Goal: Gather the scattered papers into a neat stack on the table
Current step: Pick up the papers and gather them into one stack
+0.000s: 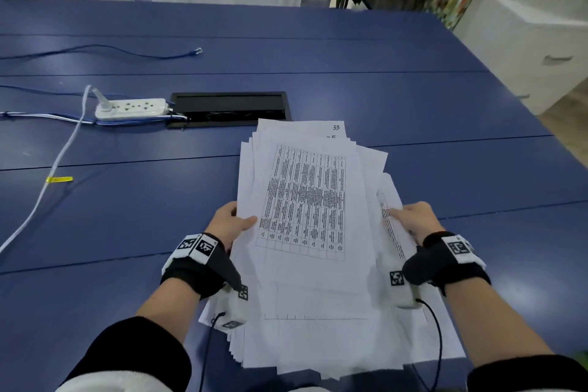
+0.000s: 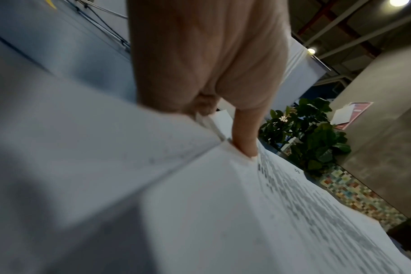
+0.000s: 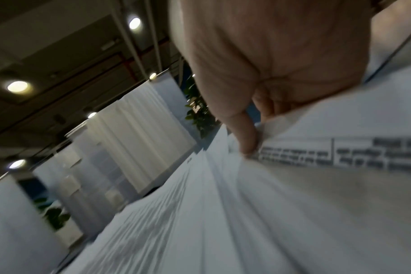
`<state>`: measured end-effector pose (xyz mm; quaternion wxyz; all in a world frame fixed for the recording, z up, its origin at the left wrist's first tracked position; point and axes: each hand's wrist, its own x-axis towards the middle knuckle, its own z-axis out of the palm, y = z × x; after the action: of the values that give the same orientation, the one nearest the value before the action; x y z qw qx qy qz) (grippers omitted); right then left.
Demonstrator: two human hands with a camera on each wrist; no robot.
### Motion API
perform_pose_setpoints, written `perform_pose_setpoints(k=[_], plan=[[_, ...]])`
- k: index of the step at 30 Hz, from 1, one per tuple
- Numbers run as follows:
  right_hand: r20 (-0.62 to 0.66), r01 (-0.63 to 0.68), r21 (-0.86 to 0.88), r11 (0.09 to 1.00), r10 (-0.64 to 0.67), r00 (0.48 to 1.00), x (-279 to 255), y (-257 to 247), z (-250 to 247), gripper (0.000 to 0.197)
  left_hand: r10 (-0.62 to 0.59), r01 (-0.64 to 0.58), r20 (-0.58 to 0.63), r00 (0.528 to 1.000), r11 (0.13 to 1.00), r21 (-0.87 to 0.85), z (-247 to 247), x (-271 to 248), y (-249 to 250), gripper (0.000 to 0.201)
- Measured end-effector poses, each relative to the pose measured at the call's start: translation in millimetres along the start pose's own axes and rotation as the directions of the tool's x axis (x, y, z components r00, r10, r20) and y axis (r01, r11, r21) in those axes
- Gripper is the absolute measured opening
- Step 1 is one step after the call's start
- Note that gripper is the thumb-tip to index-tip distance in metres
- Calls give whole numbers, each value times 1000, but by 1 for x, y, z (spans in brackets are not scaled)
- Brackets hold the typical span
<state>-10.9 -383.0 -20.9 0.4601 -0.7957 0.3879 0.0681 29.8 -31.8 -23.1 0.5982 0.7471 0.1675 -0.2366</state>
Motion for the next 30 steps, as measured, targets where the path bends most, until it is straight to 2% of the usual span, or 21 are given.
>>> perform_pose_setpoints(k=[2,4,7,12,14,18,21,22,26,30], plan=[[35,-4,70,998,2,999,-3,8,0,15,-12,12,21,1000,1000,-3,-4,1,1,34],[14,27,109,994,-28,999,-6,11,7,20,-3,3,60,998,1000,1,-3,2,2,38],[47,53,141,989,-60,997,-9,2,21,14,14,-16,90,996,999,30,5,0,3,48],[121,12,297,955,-50,991,-17,-8,20,16,42,-42,-4,999,997,-65,-4,0,-2,43],[80,17,339,941,-47,996,-20,-10,28,18,33,-32,7,999,995,-99,-7,1,-3,46],[34,10,349,937,-24,999,-21,-15,49,21,-8,23,136,991,993,-113,5,0,-1,52],[-14,52,270,961,-49,999,-12,-13,39,17,-42,62,122,992,983,-172,1,2,-1,50],[-7,55,245,968,-55,998,-9,-14,32,22,-59,81,111,992,976,-201,-3,3,-2,45],[207,-69,192,979,28,978,-5,-19,20,44,-69,87,93,993,976,-199,2,5,3,42],[341,-17,153,988,-37,939,-15,-20,31,37,-28,40,80,996,988,-150,20,6,4,50]])
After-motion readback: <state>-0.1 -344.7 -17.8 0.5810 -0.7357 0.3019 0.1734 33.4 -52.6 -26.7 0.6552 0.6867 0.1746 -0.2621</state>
